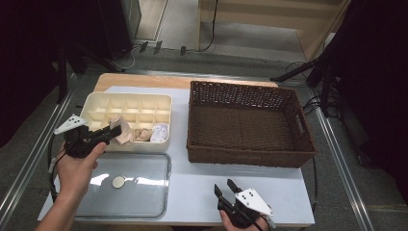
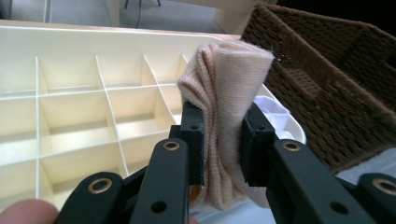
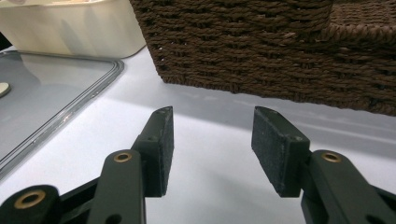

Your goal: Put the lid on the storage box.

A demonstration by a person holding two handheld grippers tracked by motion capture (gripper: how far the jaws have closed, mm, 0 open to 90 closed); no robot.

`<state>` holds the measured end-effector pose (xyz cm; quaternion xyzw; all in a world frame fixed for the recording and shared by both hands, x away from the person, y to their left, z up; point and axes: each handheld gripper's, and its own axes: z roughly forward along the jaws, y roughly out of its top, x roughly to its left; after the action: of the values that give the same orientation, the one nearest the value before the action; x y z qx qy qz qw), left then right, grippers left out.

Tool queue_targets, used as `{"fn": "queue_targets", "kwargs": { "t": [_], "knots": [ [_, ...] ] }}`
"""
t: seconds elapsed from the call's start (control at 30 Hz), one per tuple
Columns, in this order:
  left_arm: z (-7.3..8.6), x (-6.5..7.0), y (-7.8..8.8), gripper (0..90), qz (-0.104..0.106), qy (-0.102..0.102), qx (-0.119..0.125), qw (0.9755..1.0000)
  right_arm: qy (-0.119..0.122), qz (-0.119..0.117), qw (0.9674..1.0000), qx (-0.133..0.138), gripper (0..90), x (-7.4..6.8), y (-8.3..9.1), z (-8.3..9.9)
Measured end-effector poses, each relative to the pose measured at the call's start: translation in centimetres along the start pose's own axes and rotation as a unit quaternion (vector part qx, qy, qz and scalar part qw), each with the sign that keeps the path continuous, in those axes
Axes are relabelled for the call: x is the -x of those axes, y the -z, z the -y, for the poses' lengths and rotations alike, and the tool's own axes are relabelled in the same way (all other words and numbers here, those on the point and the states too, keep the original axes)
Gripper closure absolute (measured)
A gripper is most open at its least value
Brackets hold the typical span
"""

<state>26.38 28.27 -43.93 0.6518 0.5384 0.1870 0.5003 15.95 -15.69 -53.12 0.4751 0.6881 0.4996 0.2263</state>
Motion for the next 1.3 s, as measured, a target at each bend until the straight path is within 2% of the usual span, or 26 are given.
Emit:
{"fn": "queue_targets", "kwargs": {
  "t": [0.23,0.43,0.5,0.57,0.6,0.67,0.7,0.8,0.83,0.87,0.9,1.0,1.07,1.2,1.27,1.3],
  "knots": [
    [-0.5,-1.2,-1.6,75.6,-0.021,0.011,0.004,0.9997,0.002,-0.002,1.0000,-0.004,49.9,-0.1,-0.1,0.2],
    [0.1,-1.8,-2.9,75.5,-0.035,0.010,-0.016,0.9992,0.004,-0.003,1.0000,-0.005,49.9,-0.1,-0.2,0.3],
    [0.6,-1.9,-3.6,75.3,-0.052,0.001,-0.032,0.9982,0.002,-0.003,1.0000,-0.004,49.9,-0.1,-0.2,0.3],
    [0.7,-2.0,-3.8,75.2,-0.054,-0.002,-0.038,0.9978,0.003,-0.002,1.0000,-0.005,49.9,0.0,-0.2,0.3],
    [0.9,-1.9,-4.2,75.1,-0.050,-0.002,-0.051,0.9974,0.003,-0.002,1.0000,-0.005,49.9,0.0,-0.2,0.3],
    [1.1,-1.7,-4.4,74.8,-0.062,-0.017,-0.062,0.9960,0.001,-0.002,1.0000,-0.004,49.9,0.0,-0.2,0.3],
    [1.1,-1.7,-4.4,74.5,-0.062,-0.017,-0.062,0.9960,0.000,-0.002,1.0000,-0.005,50.0,0.0,-0.2,0.3],
    [1.3,-1.4,-4.5,74.3,-0.103,-0.046,-0.092,0.9893,-0.001,-0.002,1.0000,-0.005,50.0,0.1,-0.2,0.3],
    [1.4,-1.5,-4.4,74.3,-0.113,-0.046,-0.093,0.9882,-0.001,-0.002,1.0000,-0.005,50.0,0.1,-0.2,0.3],
    [1.5,-1.7,-4.4,74.2,-0.109,-0.038,-0.091,0.9892,-0.003,-0.001,1.0000,-0.005,50.0,0.1,-0.2,0.3],
    [1.5,-1.7,-4.4,74.1,-0.109,-0.038,-0.091,0.9892,-0.003,-0.001,1.0000,-0.005,50.0,0.1,-0.2,0.3],
    [1.3,-1.8,-4.4,72.7,-0.089,-0.044,-0.104,0.9897,-0.006,-0.001,1.0000,-0.005,50.1,0.2,-0.2,0.3],
    [1.2,-1.8,-4.4,68.1,-0.077,-0.037,-0.108,0.9905,-0.005,-0.001,1.0000,-0.005,50.1,0.2,-0.2,0.3],
    [1.0,-2.1,-4.4,49.4,-0.078,-0.011,-0.085,0.9932,-0.006,-0.003,1.0000,-0.004,49.9,0.1,-0.2,0.3],
    [0.9,-2.2,-4.4,44.0,-0.081,-0.003,-0.078,0.9937,-0.006,-0.003,1.0000,-0.004,49.9,0.1,-0.2,0.3],
    [0.7,-2.2,-4.3,41.8,-0.087,0.008,-0.062,0.9943,-0.005,-0.003,1.0000,-0.005,49.9,0.1,-0.2,0.3]
  ]
}}
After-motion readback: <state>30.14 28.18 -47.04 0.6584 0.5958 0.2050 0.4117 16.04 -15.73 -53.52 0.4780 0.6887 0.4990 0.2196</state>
